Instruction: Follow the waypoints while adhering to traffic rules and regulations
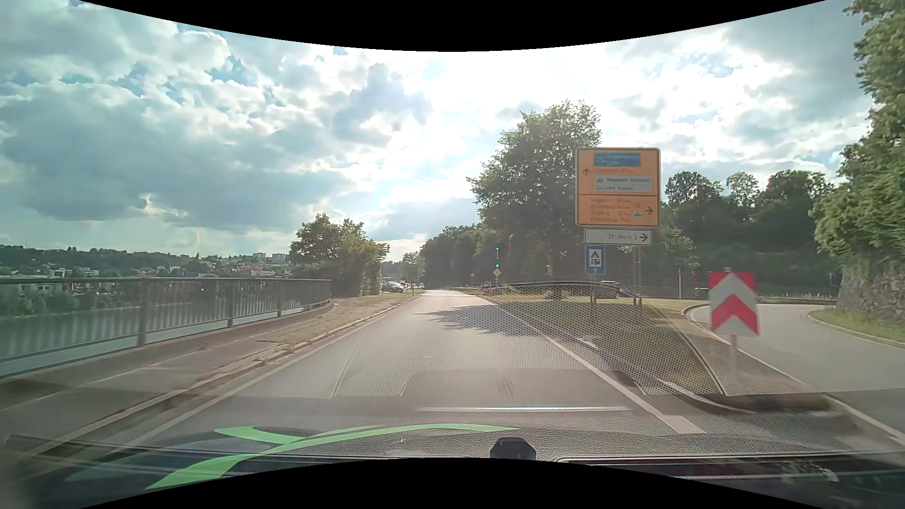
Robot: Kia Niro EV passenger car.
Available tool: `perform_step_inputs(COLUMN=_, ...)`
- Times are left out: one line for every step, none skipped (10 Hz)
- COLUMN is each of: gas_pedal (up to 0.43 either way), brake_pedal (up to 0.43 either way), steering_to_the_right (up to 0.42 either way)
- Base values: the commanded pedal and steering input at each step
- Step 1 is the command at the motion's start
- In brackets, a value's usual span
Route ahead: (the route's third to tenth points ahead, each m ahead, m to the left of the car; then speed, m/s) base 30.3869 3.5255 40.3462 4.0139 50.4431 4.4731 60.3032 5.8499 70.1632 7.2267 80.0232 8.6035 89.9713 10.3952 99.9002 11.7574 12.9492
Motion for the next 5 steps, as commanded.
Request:
perform_step_inputs(gas_pedal=0.177, brake_pedal=0.000, steering_to_the_right=-0.010)
perform_step_inputs(gas_pedal=0.177, brake_pedal=0.000, steering_to_the_right=-0.010)
perform_step_inputs(gas_pedal=0.177, brake_pedal=0.000, steering_to_the_right=-0.010)
perform_step_inputs(gas_pedal=0.177, brake_pedal=0.000, steering_to_the_right=-0.010)
perform_step_inputs(gas_pedal=0.177, brake_pedal=0.000, steering_to_the_right=-0.010)
